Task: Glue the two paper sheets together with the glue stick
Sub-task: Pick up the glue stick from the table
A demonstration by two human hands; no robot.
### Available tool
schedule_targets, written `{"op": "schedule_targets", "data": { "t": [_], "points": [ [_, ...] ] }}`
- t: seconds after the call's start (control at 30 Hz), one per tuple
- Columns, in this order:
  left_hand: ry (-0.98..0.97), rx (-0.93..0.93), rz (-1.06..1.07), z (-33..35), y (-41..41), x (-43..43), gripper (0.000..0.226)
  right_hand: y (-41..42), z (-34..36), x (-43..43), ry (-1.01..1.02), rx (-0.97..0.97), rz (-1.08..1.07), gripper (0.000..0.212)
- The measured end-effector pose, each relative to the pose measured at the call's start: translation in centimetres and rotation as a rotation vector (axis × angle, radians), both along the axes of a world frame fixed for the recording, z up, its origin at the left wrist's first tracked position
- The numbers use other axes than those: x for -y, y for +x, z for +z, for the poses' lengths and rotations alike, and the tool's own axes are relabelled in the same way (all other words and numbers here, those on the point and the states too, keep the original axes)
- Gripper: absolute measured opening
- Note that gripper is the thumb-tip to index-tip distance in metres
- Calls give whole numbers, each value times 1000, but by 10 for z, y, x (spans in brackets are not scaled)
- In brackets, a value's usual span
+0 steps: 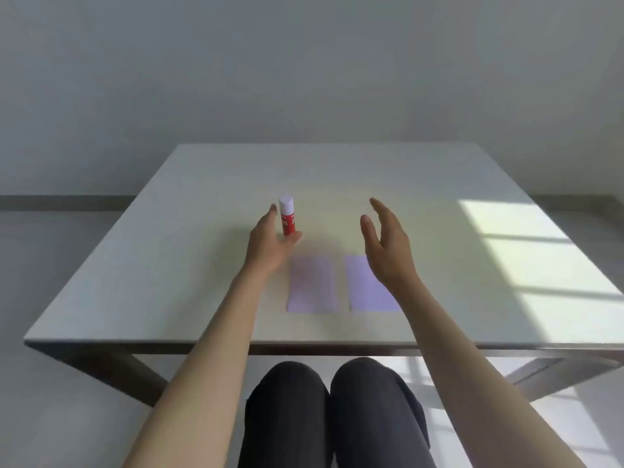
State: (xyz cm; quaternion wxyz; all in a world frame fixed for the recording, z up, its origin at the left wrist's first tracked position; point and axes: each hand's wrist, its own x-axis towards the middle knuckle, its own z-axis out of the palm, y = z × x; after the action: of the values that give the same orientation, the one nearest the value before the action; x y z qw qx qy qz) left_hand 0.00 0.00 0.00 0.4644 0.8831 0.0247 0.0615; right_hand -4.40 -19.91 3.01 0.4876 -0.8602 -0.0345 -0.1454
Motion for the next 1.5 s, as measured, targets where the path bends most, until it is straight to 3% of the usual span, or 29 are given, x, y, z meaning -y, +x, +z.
{"op": "schedule_targets", "data": {
  "t": [0.17, 0.23, 0.4, 0.47, 0.57, 0.67, 0.8, 0.9, 1.0, 1.13, 1.23, 1.3, 1.37, 1.5],
  "points": [
    [-74, 139, 178, -12, 4, 17, 22, 11, -5, 2, -81, -12, 36, 47],
    [-108, 160, 229, -13, 5, 21, 13, 16, -8, 5, -87, -9, 47, 47],
    [-8, 341, 108, 0, 0, 32, 26, 28, 0, 2, -24, 1, 89, 51],
    [60, 409, 61, 8, -2, 34, 27, 33, 9, -1, 38, -53, 103, 57],
    [134, 454, 9, 19, -6, 37, 29, 40, 22, -7, 123, -177, 67, 50],
    [184, 472, -30, 26, -12, 39, 28, 43, 28, -8, 85, -254, 68, 54],
    [229, 464, 3, 29, -16, 36, 26, 40, 31, 0, 233, -277, 326, 14],
    [250, 441, 11, 30, -19, 37, 26, 40, 27, 5, 200, -275, 275, 38],
    [287, 434, 5, 31, -21, 40, 26, 40, 26, 3, 130, -315, 169, 40],
    [330, 390, 4, 31, -20, 37, 27, 39, 25, 3, 113, -180, 266, 13],
    [333, 335, 22, 28, -19, 26, 25, 47, 24, 16, 112, -84, 162, 17],
    [258, 316, 66, 26, -20, 18, 25, 58, 19, 31, -3, -30, -23, 18],
    [167, 285, 74, 26, -21, 13, 30, 66, 11, 43, -247, -38, -141, 27],
    [-57, 218, 59, 30, -24, 17, 27, 67, -11, 49, -560, -148, -149, 31]
  ]
}}
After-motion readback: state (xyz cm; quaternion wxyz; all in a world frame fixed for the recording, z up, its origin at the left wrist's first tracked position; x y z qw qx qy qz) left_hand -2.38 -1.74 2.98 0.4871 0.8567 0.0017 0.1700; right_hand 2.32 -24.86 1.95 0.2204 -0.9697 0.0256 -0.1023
